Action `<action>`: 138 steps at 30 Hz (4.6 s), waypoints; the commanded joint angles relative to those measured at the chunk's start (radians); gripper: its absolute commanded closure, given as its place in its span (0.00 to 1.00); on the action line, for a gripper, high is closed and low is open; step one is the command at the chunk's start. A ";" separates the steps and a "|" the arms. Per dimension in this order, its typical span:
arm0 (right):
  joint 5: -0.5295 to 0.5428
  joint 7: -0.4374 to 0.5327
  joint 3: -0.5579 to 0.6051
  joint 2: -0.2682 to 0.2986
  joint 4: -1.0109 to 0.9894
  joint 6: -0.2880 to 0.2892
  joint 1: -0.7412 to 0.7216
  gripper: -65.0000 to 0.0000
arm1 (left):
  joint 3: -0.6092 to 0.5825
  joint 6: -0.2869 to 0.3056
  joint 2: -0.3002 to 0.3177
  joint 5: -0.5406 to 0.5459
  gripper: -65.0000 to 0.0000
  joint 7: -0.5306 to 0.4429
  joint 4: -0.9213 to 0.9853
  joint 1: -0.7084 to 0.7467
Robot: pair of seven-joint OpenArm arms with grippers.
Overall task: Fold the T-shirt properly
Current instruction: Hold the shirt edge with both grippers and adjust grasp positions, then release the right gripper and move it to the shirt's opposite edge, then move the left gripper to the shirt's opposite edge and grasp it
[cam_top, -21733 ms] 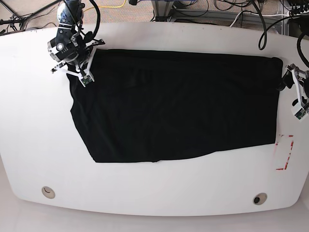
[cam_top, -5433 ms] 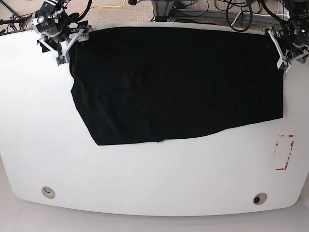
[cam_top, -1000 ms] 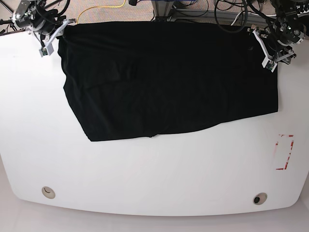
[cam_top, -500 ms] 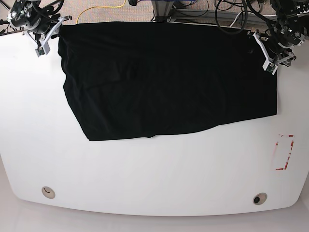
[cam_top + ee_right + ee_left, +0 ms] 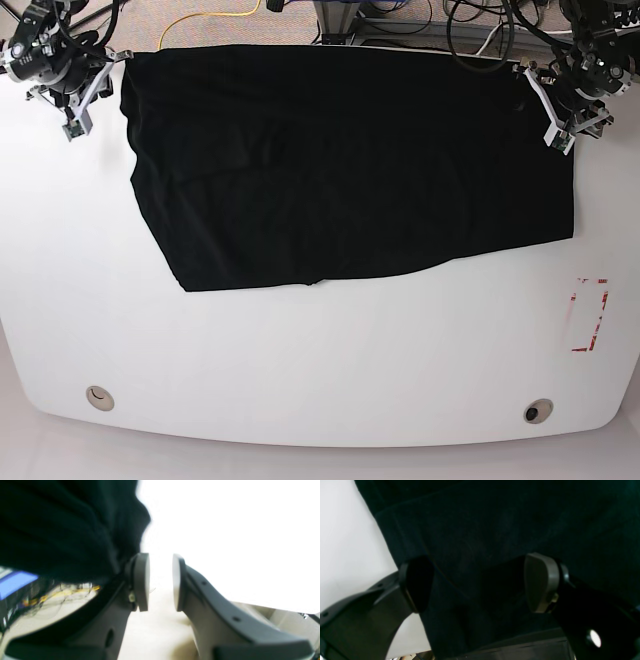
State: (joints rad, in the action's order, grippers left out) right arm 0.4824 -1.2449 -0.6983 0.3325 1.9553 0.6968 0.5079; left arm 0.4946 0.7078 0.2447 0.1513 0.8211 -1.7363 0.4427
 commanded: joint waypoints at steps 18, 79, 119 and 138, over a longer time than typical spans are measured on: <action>-0.135 0.029 0.079 -0.091 -0.055 0.001 -0.378 0.47 | -0.003 -0.010 0.003 -0.063 0.21 0.056 0.002 -0.034; -0.451 0.552 0.292 -0.195 -1.025 0.001 -0.971 0.77 | 0.327 -0.010 0.035 -0.121 0.20 0.205 0.025 -0.439; -0.448 0.551 0.294 -0.194 -1.023 0.001 -0.920 0.83 | 0.286 -0.010 0.029 -0.098 0.05 0.192 0.680 -0.878; -0.446 0.554 0.291 -0.191 -1.022 0.001 -0.920 0.83 | 0.172 -0.010 0.008 -0.095 0.13 0.106 0.757 -0.876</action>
State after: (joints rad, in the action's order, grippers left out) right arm 0.0750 -0.6502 -0.4088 0.1333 0.9291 0.7013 -0.4053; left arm 0.6720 0.6968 0.2352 0.0483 0.9344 -0.9874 -0.4103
